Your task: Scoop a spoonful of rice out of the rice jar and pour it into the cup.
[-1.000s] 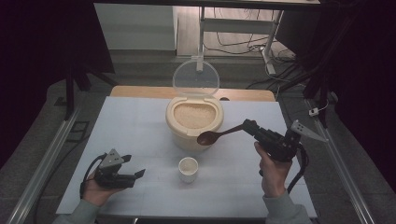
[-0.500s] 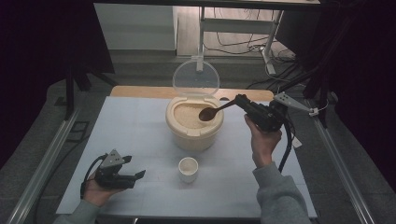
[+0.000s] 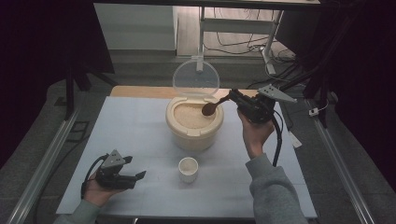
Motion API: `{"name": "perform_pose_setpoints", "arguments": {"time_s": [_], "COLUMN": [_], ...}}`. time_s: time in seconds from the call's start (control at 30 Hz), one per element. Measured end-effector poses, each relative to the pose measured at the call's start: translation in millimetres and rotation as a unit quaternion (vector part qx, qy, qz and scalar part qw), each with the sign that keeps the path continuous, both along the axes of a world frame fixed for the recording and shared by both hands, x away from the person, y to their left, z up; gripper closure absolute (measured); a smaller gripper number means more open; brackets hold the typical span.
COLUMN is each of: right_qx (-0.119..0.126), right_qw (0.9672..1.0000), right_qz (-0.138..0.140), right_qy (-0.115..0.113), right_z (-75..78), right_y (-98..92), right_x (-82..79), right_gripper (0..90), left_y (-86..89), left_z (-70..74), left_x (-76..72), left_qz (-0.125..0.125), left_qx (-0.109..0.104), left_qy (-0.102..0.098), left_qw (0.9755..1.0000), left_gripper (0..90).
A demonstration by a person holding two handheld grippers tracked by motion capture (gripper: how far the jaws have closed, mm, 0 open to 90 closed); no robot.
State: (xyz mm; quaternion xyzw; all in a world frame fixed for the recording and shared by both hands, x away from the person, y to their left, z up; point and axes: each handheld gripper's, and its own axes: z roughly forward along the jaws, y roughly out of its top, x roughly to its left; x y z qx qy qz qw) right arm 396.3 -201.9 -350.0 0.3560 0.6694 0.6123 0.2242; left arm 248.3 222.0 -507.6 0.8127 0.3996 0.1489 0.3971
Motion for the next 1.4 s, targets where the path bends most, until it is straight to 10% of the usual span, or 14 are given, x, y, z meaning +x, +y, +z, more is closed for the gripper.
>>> {"name": "perform_pose_setpoints", "arguments": {"time_s": [0.3, 0.63, 0.93, 1.4], "right_qx": [-0.027, 0.03, 0.112, 0.178], "right_qw": [0.9996, 0.9965, 0.9814, 0.9628], "right_qz": [-0.003, 0.006, 0.011, -0.004], "right_qy": [0.01, 0.078, 0.156, 0.203], "right_z": [-8.0, -32.1, -47.1, -57.3], "right_y": [7.9, 5.9, 2.6, -9.3], "right_x": [3.2, 9.6, 15.5, 21.3], "right_gripper": [83.0, 83.2, 82.1, 82.7], "left_y": [-0.6, -1.1, -1.8, -1.6], "left_z": [-0.3, -0.8, -1.3, -1.5], "left_x": [0.0, 0.4, 0.7, 0.9], "left_qz": [-0.001, -0.001, -0.003, -0.003], "left_qx": [0.002, 0.003, 0.005, 0.005], "left_qy": [0.0, 0.001, 0.002, 0.002], "left_qw": [1.0, 1.0, 1.0, 1.0], "left_gripper": [20.6, 20.6, 20.7, 20.7]}}
